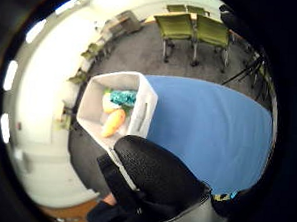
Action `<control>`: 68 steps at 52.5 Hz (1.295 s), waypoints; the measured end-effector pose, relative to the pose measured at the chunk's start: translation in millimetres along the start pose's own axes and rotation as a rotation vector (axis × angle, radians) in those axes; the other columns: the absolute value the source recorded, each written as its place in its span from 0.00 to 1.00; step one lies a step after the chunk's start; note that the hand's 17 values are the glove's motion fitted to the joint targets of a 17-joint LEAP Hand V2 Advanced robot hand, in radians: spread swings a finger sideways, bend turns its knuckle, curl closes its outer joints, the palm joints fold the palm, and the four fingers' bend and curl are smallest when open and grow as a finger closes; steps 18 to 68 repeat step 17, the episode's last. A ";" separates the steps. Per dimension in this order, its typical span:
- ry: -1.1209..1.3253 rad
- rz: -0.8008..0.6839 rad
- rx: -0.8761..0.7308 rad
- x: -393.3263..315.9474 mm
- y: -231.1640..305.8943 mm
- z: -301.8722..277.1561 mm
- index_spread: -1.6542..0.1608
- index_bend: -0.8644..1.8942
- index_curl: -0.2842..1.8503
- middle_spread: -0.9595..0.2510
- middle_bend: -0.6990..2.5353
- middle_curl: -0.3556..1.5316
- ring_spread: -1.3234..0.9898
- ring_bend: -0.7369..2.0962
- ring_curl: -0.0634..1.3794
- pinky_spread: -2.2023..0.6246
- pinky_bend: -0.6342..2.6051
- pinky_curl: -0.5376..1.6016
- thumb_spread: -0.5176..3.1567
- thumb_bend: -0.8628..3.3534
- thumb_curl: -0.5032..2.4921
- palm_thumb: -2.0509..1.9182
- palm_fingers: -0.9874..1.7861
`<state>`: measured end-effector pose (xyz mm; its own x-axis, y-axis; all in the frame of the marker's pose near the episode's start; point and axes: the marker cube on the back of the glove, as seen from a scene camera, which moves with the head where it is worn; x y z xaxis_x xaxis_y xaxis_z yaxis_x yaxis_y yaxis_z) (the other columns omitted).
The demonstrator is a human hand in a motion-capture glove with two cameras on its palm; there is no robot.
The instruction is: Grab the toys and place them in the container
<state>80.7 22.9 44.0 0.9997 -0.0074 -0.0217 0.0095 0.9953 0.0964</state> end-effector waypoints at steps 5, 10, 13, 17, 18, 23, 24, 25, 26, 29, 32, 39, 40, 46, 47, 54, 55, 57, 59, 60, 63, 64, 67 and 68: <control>-0.009 0.029 0.011 16.9 12.3 5.5 0.78 0.38 0.37 0.74 0.32 0.42 0.45 0.47 0.21 0.72 0.47 0.39 0.42 0.18 0.23 0.48 0.34; -0.008 0.044 0.003 23.9 19.2 12.4 0.79 0.38 0.37 0.74 0.32 0.42 0.45 0.46 0.21 0.72 0.45 0.38 0.42 0.18 0.23 0.48 0.35; -0.007 0.048 -0.002 24.8 21.2 15.7 0.79 0.38 0.37 0.74 0.32 0.42 0.44 0.45 0.20 0.72 0.45 0.38 0.42 0.18 0.22 0.48 0.35; -0.009 0.047 -0.009 24.8 22.3 17.8 0.79 0.38 0.37 0.74 0.32 0.42 0.44 0.45 0.20 0.73 0.44 0.38 0.42 0.18 0.22 0.48 0.35; -0.009 0.047 -0.009 24.8 22.3 17.8 0.79 0.38 0.37 0.74 0.32 0.42 0.44 0.45 0.20 0.73 0.44 0.38 0.42 0.18 0.22 0.48 0.35; -0.009 0.047 -0.009 24.8 22.3 17.8 0.79 0.38 0.37 0.74 0.32 0.42 0.44 0.45 0.20 0.73 0.44 0.38 0.42 0.18 0.22 0.48 0.35; -0.009 0.047 -0.009 24.8 22.3 17.8 0.79 0.38 0.37 0.74 0.32 0.42 0.44 0.45 0.20 0.73 0.44 0.38 0.42 0.18 0.22 0.48 0.35; -0.009 0.047 -0.009 24.8 22.3 17.8 0.79 0.38 0.37 0.74 0.32 0.42 0.44 0.45 0.20 0.73 0.44 0.38 0.42 0.18 0.22 0.48 0.35; -0.009 0.047 -0.009 24.8 22.3 17.8 0.79 0.38 0.37 0.74 0.32 0.42 0.44 0.45 0.20 0.73 0.44 0.38 0.42 0.18 0.22 0.48 0.35; -0.009 0.047 -0.009 24.8 22.3 17.8 0.79 0.38 0.37 0.74 0.32 0.42 0.44 0.45 0.20 0.73 0.44 0.38 0.42 0.18 0.22 0.48 0.35; -0.009 0.047 -0.009 24.8 22.3 17.8 0.79 0.38 0.37 0.74 0.32 0.42 0.44 0.45 0.20 0.73 0.44 0.38 0.42 0.18 0.22 0.48 0.35; -0.009 0.047 -0.009 24.8 22.3 17.8 0.79 0.38 0.37 0.74 0.32 0.42 0.44 0.45 0.20 0.73 0.44 0.38 0.42 0.18 0.22 0.48 0.35; -0.009 0.047 -0.009 24.8 22.3 17.8 0.79 0.38 0.37 0.74 0.32 0.42 0.44 0.45 0.20 0.73 0.44 0.38 0.42 0.18 0.22 0.48 0.35; -0.009 0.047 -0.009 24.8 22.3 17.8 0.79 0.38 0.37 0.74 0.32 0.42 0.44 0.45 0.20 0.73 0.44 0.38 0.42 0.18 0.22 0.48 0.35; -0.009 0.047 -0.009 24.8 22.3 17.8 0.79 0.38 0.37 0.74 0.32 0.42 0.44 0.45 0.20 0.73 0.44 0.38 0.42 0.18 0.22 0.48 0.35; -0.009 0.047 -0.009 24.8 22.3 17.8 0.79 0.38 0.37 0.74 0.32 0.42 0.44 0.45 0.20 0.73 0.44 0.38 0.42 0.18 0.22 0.48 0.35; -0.009 0.047 -0.009 24.8 22.3 17.8 0.79 0.38 0.37 0.74 0.32 0.42 0.44 0.45 0.20 0.73 0.44 0.38 0.42 0.18 0.22 0.48 0.35; -0.009 0.047 -0.009 24.8 22.3 17.8 0.79 0.38 0.37 0.74 0.32 0.42 0.44 0.45 0.20 0.73 0.44 0.38 0.42 0.18 0.22 0.48 0.35; -0.009 0.047 -0.009 24.8 22.3 17.8 0.79 0.38 0.37 0.74 0.32 0.42 0.44 0.45 0.20 0.73 0.44 0.38 0.42 0.18 0.22 0.48 0.35; -0.009 0.047 -0.009 24.8 22.3 17.8 0.79 0.38 0.37 0.74 0.32 0.42 0.44 0.45 0.20 0.73 0.44 0.38 0.42 0.18 0.22 0.48 0.35; -0.009 0.047 -0.009 24.8 22.3 17.8 0.79 0.38 0.37 0.74 0.32 0.42 0.44 0.45 0.20 0.73 0.44 0.38 0.42 0.18 0.22 0.48 0.35; -0.009 0.047 -0.009 24.8 22.3 17.8 0.79 0.38 0.37 0.74 0.32 0.42 0.44 0.45 0.20 0.73 0.44 0.38 0.42 0.18 0.22 0.48 0.35; -0.009 0.047 -0.009 24.8 22.3 17.8 0.79 0.38 0.37 0.74 0.32 0.42 0.44 0.45 0.20 0.73 0.44 0.38 0.42 0.18 0.22 0.48 0.35; -0.009 0.047 -0.009 24.8 22.3 17.8 0.79 0.38 0.37 0.74 0.32 0.42 0.44 0.45 0.20 0.73 0.44 0.38 0.42 0.18 0.22 0.48 0.35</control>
